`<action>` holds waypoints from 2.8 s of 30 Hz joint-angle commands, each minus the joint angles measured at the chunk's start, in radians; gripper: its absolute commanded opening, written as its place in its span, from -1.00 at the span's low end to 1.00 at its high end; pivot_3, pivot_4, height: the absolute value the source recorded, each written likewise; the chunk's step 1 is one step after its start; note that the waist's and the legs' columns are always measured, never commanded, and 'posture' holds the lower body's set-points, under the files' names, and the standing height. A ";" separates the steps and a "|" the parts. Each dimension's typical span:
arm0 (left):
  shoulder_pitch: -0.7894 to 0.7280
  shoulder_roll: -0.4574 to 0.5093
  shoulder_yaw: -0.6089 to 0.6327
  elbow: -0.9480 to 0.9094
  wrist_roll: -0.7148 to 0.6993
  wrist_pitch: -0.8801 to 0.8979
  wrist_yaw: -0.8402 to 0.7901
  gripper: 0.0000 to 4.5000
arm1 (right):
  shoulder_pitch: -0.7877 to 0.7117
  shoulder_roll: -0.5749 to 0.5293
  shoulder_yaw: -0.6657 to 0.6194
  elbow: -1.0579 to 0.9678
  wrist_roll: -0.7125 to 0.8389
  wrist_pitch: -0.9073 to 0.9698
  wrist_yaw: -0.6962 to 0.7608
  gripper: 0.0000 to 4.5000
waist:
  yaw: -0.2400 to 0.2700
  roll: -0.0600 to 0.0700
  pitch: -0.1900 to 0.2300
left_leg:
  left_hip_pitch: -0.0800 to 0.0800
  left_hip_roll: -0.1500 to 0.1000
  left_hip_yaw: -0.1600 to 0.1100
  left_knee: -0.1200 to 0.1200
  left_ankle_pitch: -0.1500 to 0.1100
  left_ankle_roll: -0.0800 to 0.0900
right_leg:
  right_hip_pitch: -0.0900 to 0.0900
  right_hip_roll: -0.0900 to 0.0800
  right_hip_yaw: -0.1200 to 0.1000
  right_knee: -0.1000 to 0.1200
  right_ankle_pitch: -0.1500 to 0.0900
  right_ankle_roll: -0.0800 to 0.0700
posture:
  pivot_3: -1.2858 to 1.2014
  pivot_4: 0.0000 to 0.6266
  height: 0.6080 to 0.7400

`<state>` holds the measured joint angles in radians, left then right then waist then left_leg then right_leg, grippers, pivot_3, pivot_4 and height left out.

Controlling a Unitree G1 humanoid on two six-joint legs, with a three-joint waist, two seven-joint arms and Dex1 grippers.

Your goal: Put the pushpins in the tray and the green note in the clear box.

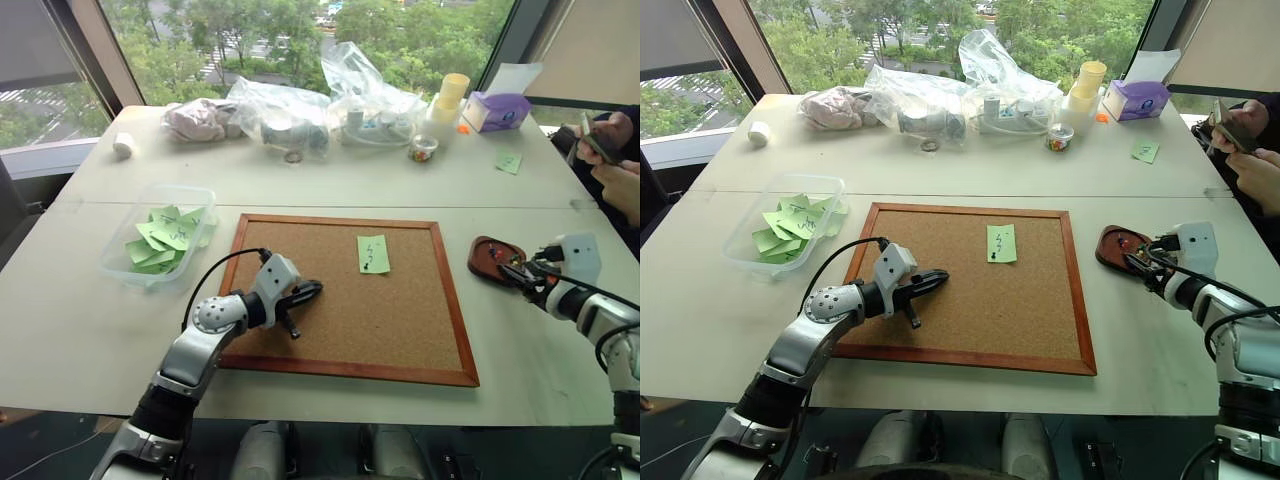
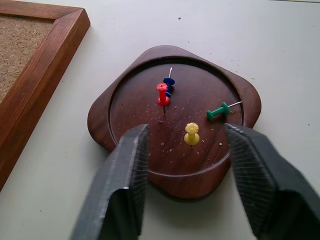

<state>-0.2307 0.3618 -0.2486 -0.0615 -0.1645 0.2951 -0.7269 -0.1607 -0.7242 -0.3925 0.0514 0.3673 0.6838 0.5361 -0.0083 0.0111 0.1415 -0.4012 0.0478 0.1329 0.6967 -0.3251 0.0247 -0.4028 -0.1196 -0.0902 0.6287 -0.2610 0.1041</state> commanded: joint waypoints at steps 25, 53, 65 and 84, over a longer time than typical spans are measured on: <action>0.047 0.008 -0.045 0.057 0.039 0.047 0.014 -1.00 | -0.198 0.155 0.402 -0.348 0.115 0.133 0.059 0.31 | 0.001 0.000 0.000 | -0.002 0.000 -0.001 0.000 0.000 0.001 | -0.002 -0.001 0.000 0.000 -0.001 -0.003 | 0.03 -0.52 1.00; 0.091 0.031 -0.029 -0.003 0.031 0.067 0.056 -1.00 | -0.210 0.222 0.563 -0.160 -0.126 -0.110 0.133 -0.98 | -0.006 0.000 0.000 | -0.002 0.001 0.000 0.000 0.000 -0.001 | -0.003 0.001 0.000 0.000 0.000 0.000 | 0.03 -0.52 1.00; 0.084 0.014 -0.037 0.017 0.026 0.072 0.055 -1.00 | -0.245 0.109 0.482 -0.416 -0.046 -0.008 0.213 -0.98 | -0.005 0.000 0.000 | -0.003 0.001 0.000 0.000 0.000 -0.001 | -0.004 0.001 0.000 0.000 0.000 0.000 | 0.03 -0.52 1.00; 0.039 0.054 0.013 0.016 -0.015 0.098 0.020 -1.00 | -0.262 0.038 0.175 -0.155 -0.025 -0.007 0.097 -0.98 | -0.008 -0.002 0.001 | -0.003 0.001 0.000 0.000 0.001 -0.002 | -0.005 0.001 0.000 0.001 0.000 0.000 | 0.03 -0.52 1.00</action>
<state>-0.2288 0.3924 -0.2191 -0.0997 -0.2188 0.3620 -0.7139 -0.3958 -0.6617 -0.1532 -0.1349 0.3411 0.7017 0.6530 -0.0159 0.0091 0.1429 -0.4041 0.0491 0.1330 0.6966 -0.3242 0.0230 -0.4074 -0.1182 -0.0905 0.6294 -0.2607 0.1042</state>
